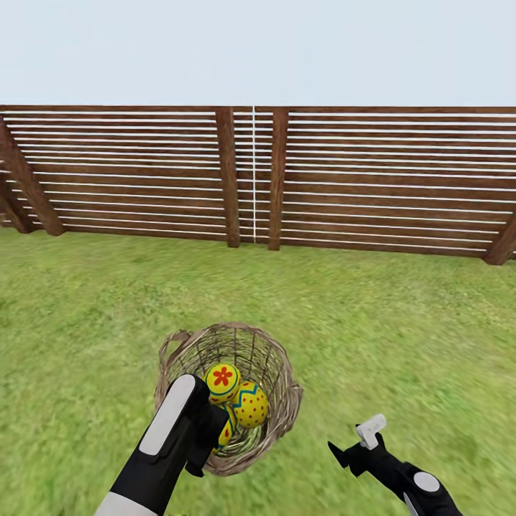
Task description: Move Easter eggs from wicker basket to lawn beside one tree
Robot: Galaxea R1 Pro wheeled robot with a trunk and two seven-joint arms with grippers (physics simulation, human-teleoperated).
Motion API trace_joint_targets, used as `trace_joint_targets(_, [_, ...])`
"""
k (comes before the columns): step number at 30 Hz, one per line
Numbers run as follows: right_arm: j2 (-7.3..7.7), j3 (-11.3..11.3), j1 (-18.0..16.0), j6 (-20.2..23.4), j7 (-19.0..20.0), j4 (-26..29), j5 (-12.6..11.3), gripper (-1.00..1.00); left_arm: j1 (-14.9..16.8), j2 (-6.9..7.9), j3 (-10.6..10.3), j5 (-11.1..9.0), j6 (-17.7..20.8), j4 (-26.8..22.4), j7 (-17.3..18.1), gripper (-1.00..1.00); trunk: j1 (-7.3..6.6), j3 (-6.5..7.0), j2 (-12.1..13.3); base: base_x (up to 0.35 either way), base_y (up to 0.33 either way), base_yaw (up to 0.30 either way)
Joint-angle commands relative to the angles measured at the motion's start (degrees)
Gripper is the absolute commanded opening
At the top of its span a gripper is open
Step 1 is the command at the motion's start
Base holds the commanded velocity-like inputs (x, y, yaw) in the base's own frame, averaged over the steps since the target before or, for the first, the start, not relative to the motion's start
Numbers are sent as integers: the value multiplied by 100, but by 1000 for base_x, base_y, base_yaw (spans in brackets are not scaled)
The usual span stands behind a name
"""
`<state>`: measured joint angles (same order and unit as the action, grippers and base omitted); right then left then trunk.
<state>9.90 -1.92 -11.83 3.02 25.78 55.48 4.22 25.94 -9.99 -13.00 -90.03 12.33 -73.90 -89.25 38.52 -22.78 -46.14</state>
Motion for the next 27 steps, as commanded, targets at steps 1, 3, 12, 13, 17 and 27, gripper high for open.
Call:
trace_joint_targets(1, [3,-2,-3,23,14,15,43,100,2,-1,-1,-14,86,-2,-23,-100,-21,18,36,0,0,222])
trace_joint_targets(3, [3,-2,-2,23,15,15,44,100,6,-1,-1,-14,87,-2,-23,-100,-65,67,116,0,0,221])
trace_joint_targets(12, [3,-2,1,23,8,15,52,100,5,-1,-1,-14,94,-2,-22,-100,-263,288,477,0,0,221])
trace_joint_targets(13, [3,-2,0,23,12,15,52,100,4,-1,-1,-14,94,-2,-22,-100,-285,313,517,0,0,221])
trace_joint_targets(17, [3,-2,0,23,9,15,52,100,4,-1,-1,-14,94,-2,-23,-100,-373,411,678,0,0,221])
trace_joint_targets(27, [3,-2,1,23,12,16,52,100,4,-1,-1,-14,95,-2,-22,-100,-593,656,1079,0,0,221])
